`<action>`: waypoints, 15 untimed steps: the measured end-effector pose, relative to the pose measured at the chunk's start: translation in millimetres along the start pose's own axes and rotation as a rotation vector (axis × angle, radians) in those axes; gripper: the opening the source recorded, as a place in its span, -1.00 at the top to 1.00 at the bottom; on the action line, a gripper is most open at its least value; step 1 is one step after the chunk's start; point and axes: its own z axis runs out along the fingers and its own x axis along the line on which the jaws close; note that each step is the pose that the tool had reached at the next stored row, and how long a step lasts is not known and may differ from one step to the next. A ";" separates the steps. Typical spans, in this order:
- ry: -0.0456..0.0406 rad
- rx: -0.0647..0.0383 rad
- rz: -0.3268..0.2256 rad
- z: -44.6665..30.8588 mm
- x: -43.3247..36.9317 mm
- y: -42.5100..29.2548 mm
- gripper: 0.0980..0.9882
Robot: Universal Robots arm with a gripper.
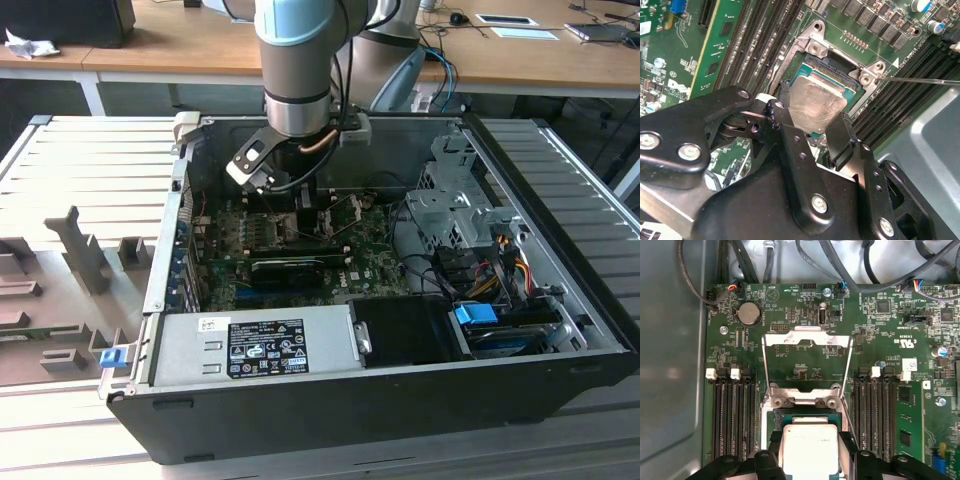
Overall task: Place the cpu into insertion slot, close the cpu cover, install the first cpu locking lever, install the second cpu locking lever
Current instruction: 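Place the cpu into insertion slot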
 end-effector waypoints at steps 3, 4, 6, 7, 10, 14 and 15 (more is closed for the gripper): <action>-0.0005 0.000 0.006 2.6 0.9 -0.2 0.03; -0.0006 0.000 0.007 3.5 1.2 -0.3 0.03; -0.0007 0.000 0.007 5.2 2.1 -0.9 0.03; -0.0005 0.000 0.007 5.9 2.4 -1.1 0.03; -0.0005 0.000 0.007 8.3 3.4 -1.4 0.03; -0.0008 0.000 0.007 8.7 3.4 -1.5 0.03; -0.0007 0.000 0.007 8.7 3.4 -1.4 0.03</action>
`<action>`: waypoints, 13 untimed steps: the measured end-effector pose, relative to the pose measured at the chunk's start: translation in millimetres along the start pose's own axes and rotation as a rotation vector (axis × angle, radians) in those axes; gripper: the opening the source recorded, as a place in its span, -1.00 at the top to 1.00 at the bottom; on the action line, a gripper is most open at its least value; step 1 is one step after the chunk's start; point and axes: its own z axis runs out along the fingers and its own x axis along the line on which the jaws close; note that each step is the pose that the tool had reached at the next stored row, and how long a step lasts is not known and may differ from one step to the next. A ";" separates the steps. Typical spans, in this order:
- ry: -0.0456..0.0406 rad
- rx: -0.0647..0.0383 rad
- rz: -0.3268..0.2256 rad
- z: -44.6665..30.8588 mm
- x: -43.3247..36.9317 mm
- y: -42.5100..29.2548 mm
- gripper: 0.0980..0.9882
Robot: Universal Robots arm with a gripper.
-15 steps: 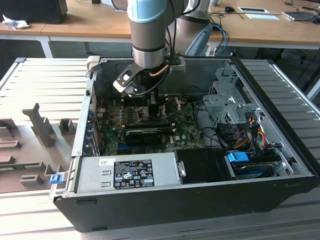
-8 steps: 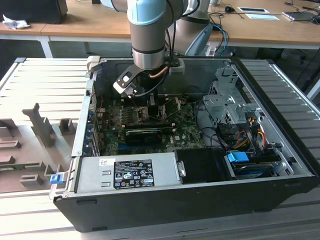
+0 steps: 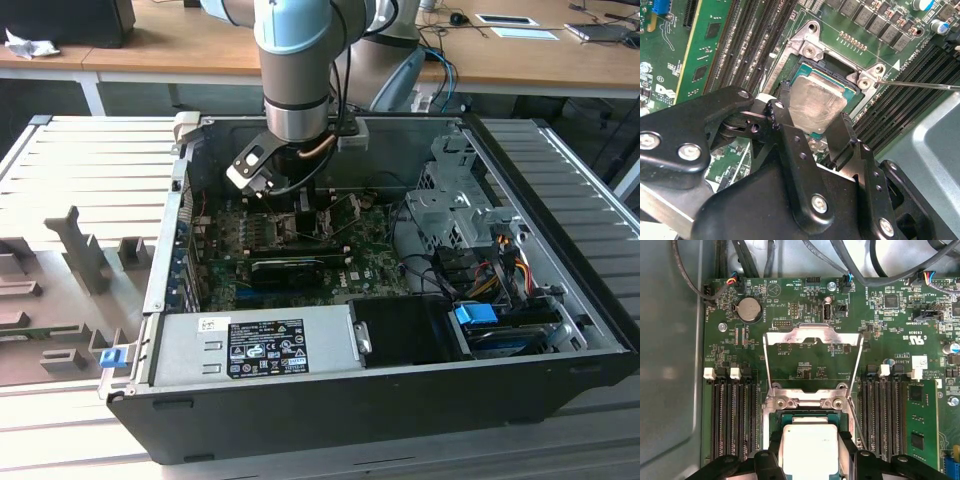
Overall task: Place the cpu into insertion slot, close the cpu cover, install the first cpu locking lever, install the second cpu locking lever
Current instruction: 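Place the cpu into insertion slot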
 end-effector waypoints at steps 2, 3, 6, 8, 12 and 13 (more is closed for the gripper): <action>0.0000 0.000 0.000 0.1 0.0 0.0 0.00; 0.0008 0.000 0.000 0.1 0.0 0.0 -0.14; 0.0055 0.000 0.000 0.2 1.2 0.0 -0.14; 0.0057 0.000 0.000 0.2 1.2 0.0 -0.14; 0.0057 0.000 0.001 -3.6 1.3 0.3 -0.14; 0.0055 0.000 0.000 -4.9 1.3 0.4 -0.14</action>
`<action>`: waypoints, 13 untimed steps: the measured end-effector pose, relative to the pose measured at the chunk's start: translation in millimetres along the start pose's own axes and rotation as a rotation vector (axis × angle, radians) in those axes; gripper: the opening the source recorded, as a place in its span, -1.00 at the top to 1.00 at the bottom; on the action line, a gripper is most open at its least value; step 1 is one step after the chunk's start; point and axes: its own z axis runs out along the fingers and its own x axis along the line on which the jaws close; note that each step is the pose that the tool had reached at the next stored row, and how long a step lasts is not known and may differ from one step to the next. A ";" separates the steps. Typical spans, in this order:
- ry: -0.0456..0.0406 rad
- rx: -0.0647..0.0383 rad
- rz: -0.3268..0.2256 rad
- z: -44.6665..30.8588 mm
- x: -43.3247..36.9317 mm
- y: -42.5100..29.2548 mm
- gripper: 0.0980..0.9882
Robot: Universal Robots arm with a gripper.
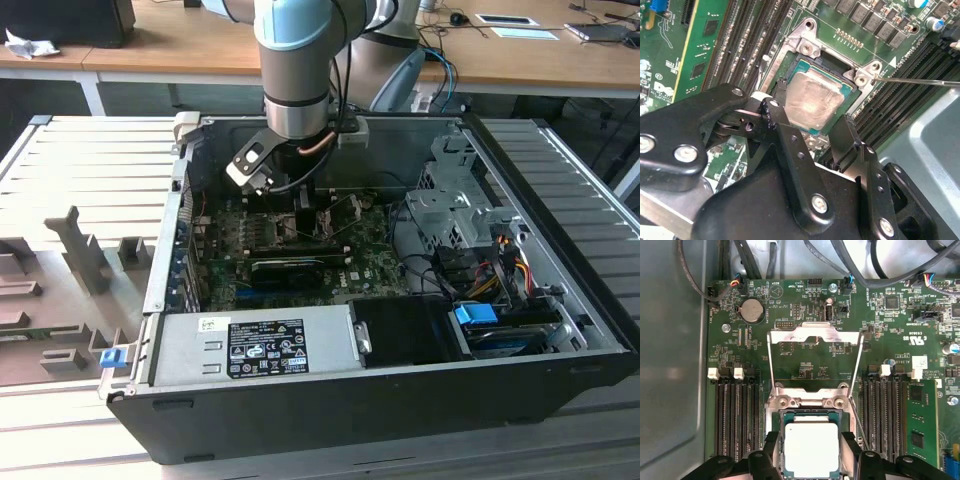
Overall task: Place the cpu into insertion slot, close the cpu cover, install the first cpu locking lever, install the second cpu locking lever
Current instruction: 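Place the cpu into insertion slot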
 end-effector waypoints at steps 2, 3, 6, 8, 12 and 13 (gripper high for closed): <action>-0.0009 0.000 0.000 -2.9 0.1 0.3 -0.14; -0.0018 0.000 0.000 -3.7 0.1 0.3 -0.14; -0.0030 0.000 0.000 -6.1 0.1 0.5 -0.14; -0.0032 0.000 0.000 -8.5 0.2 0.7 0.04; -0.0045 0.000 0.000 -10.5 0.2 0.9 0.45; -0.0049 0.000 0.000 -11.0 0.2 0.9 0.59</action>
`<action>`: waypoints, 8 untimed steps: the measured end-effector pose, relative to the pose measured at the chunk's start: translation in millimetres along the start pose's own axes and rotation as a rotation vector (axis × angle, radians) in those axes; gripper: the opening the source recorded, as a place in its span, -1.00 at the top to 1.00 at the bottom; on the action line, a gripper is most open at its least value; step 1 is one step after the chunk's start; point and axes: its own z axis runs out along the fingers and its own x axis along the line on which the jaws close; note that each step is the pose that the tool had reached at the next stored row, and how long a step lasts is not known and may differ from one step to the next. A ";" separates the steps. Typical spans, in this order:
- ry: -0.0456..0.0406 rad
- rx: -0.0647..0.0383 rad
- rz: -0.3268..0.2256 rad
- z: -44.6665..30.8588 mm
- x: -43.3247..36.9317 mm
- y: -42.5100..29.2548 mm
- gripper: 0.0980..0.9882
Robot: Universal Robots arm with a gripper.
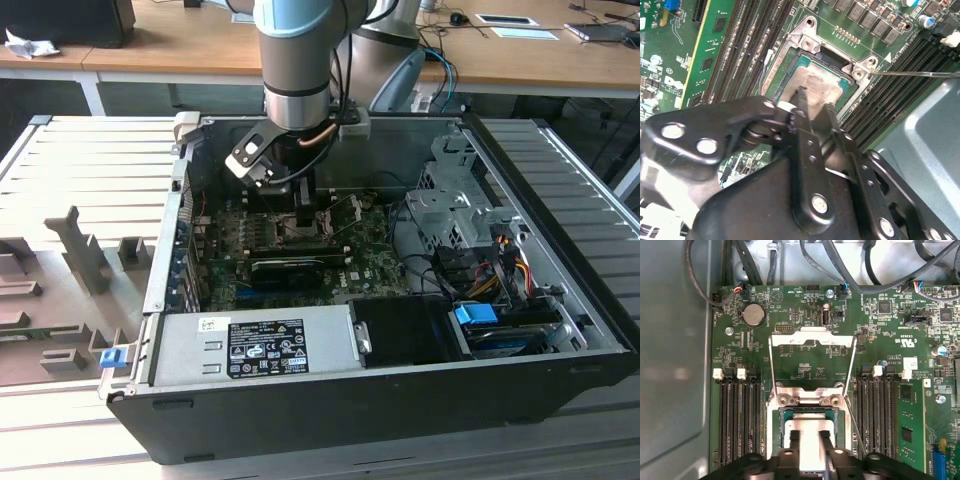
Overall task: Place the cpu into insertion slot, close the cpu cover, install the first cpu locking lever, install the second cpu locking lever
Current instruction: 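Place the cpu into insertion slot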
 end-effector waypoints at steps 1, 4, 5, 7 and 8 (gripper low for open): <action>-0.0005 0.000 0.000 -0.6 0.0 0.1 0.73; -0.0021 0.000 0.000 -2.5 0.0 0.2 0.98; -0.0026 0.000 0.000 -3.2 0.1 0.3 0.98; -0.0048 0.000 0.000 -5.9 0.1 0.5 0.98; -0.0056 0.000 0.000 -7.4 0.1 0.6 0.98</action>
